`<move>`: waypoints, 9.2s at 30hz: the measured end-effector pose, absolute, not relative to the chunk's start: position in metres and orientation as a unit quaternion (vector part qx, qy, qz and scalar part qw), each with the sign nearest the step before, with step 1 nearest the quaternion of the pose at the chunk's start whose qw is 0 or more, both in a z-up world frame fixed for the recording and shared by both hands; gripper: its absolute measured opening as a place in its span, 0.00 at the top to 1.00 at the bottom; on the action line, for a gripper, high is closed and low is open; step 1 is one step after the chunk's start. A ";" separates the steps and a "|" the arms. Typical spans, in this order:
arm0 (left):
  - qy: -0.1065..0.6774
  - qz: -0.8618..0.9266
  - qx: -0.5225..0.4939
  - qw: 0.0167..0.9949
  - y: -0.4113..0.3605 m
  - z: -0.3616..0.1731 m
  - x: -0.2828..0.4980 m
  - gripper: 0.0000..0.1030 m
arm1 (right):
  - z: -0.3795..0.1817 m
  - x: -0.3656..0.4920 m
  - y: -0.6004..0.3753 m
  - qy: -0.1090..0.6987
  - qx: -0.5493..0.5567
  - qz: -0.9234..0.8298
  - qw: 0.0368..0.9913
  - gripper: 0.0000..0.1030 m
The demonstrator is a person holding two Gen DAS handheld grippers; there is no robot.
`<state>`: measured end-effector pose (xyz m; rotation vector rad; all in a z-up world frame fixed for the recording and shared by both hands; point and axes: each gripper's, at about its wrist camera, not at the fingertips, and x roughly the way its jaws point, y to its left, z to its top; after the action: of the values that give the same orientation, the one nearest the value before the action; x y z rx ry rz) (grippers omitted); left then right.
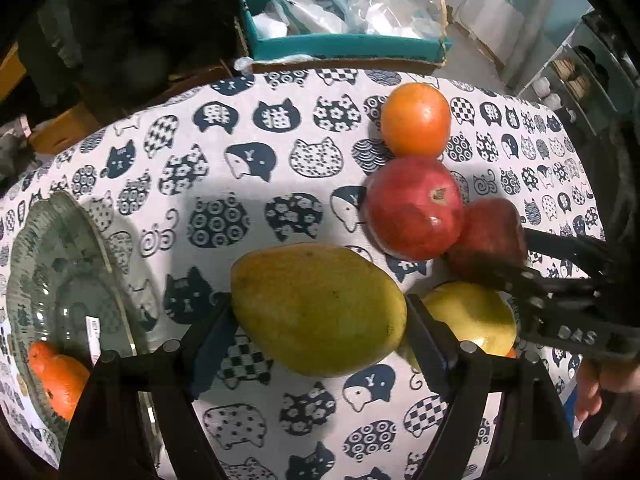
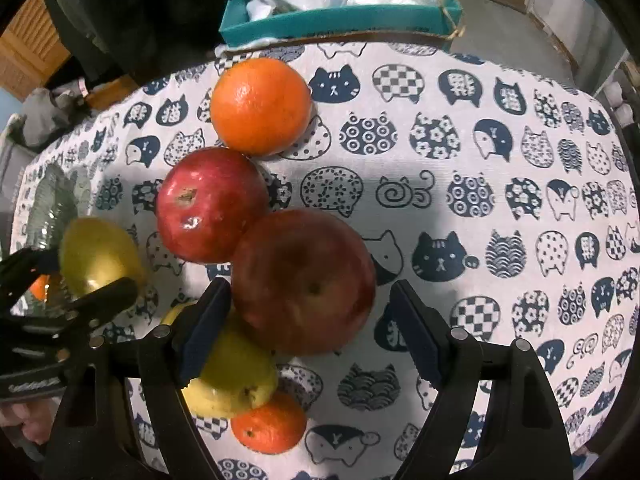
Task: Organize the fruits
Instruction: 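Lift the mango and apple with both tools toward the glass bowl, then carry the mango and apple over the green glass bowl with both tools, then lower the mango and apple into the bowl and open both tools, then withdraw both open tools from the bowl toward the remaining fruit row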
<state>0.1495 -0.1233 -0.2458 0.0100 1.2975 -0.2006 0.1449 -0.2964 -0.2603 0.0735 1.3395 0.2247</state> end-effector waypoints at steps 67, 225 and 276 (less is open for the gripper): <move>0.398 -0.052 -0.022 0.915 -0.043 -0.069 0.054 0.19 | -0.064 0.059 -0.266 0.369 -0.030 0.108 0.923 0.28; 0.517 0.119 -0.142 0.836 0.179 -0.175 0.049 0.18 | -0.196 0.138 0.015 0.527 -0.089 0.260 0.804 0.22; 0.428 -0.029 -0.035 0.903 -0.004 -0.067 0.014 0.09 | -0.072 0.034 -0.235 0.423 -0.042 0.132 0.895 0.22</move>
<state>0.0142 -0.0036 -0.0670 -0.0719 0.8855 -0.0599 0.0342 -0.2353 -0.0715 -0.0873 0.8765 0.2743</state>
